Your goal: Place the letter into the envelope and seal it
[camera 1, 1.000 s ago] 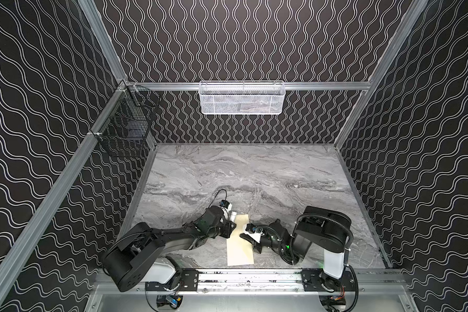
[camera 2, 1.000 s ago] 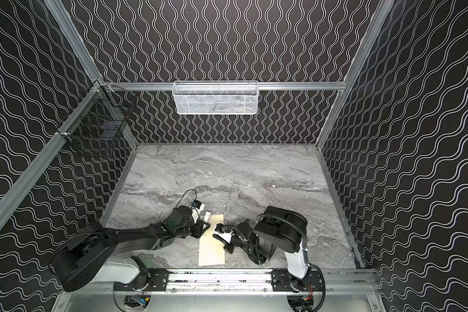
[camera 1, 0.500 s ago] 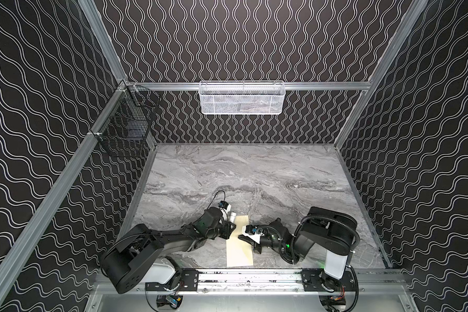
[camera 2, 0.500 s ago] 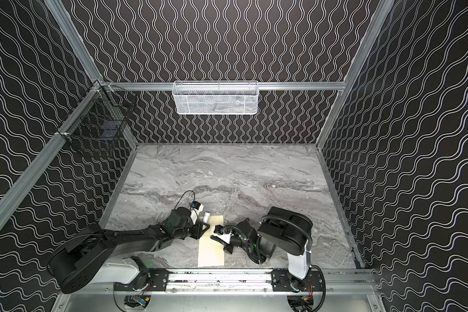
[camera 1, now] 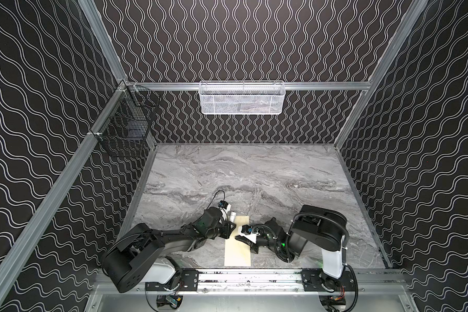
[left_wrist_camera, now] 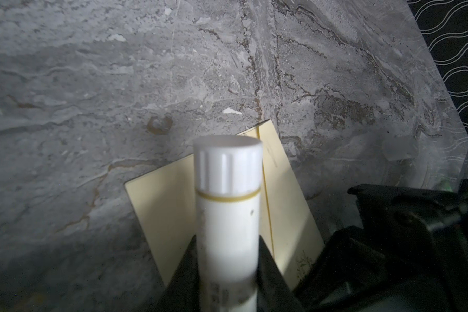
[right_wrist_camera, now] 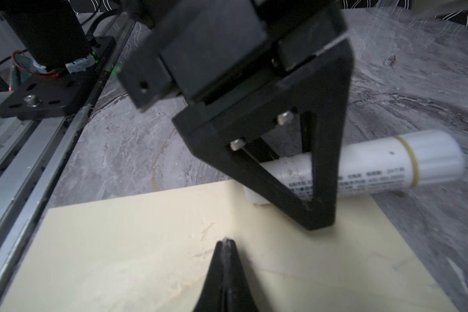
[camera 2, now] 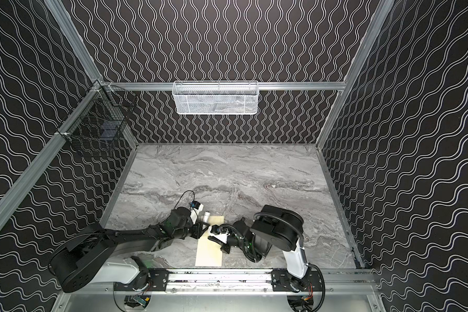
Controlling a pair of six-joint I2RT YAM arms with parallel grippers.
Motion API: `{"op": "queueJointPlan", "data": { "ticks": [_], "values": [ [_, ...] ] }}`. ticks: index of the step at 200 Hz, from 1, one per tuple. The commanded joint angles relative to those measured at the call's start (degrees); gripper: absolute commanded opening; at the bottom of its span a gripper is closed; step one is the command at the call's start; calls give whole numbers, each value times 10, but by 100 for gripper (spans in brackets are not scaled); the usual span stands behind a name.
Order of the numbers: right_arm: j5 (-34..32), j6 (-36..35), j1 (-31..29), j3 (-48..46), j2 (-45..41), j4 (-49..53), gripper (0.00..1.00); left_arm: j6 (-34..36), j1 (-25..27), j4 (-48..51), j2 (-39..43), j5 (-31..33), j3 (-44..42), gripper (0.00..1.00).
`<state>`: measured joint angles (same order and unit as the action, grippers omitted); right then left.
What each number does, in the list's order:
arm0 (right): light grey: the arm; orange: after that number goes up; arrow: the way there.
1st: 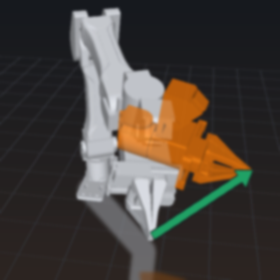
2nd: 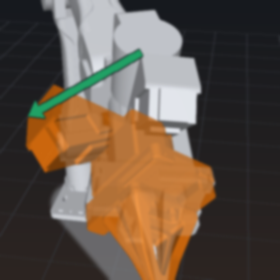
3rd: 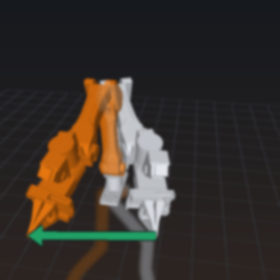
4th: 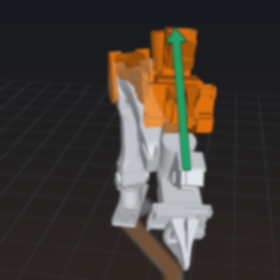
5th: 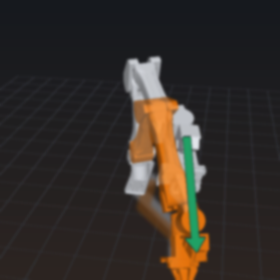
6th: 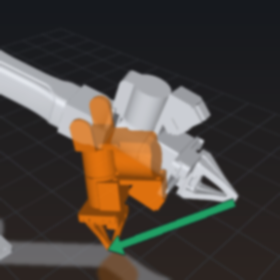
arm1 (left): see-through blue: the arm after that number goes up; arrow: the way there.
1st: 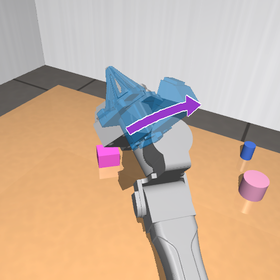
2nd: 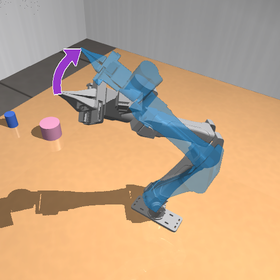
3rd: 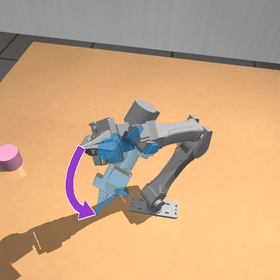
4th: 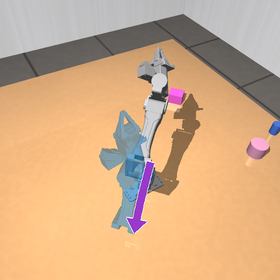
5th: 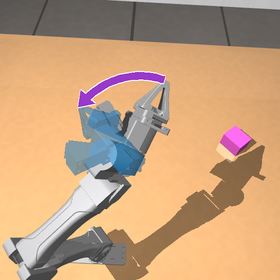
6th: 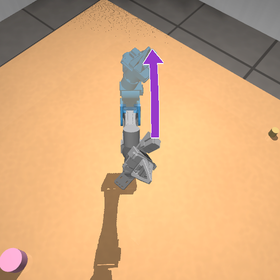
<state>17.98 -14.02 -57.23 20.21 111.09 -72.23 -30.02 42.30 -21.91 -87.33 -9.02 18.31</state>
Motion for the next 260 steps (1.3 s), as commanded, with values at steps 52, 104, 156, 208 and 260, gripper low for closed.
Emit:
{"op": "queueJointPlan", "data": {
  "ticks": [52, 104, 156, 208, 260],
  "values": [
    [15, 45, 37, -5, -28, -42, 0, 3, 0, 27, -16, -13, 6, 0],
    [-29, 71, 74, 34, 45, 6, 0, 8, -1, 33, -14, -13, 3, 0],
    [-67, 128, 123, 23, 57, 5, 0, 11, -3, 32, -23, -11, 4, 0],
    [-52, 116, 129, 43, 2, 84, 0, 6, -5, 34, -12, 2, 0, 0],
    [-35, 128, 50, -42, -115, 74, 0, 14, -15, 46, -18, 10, 27, 0]
  ]
}}
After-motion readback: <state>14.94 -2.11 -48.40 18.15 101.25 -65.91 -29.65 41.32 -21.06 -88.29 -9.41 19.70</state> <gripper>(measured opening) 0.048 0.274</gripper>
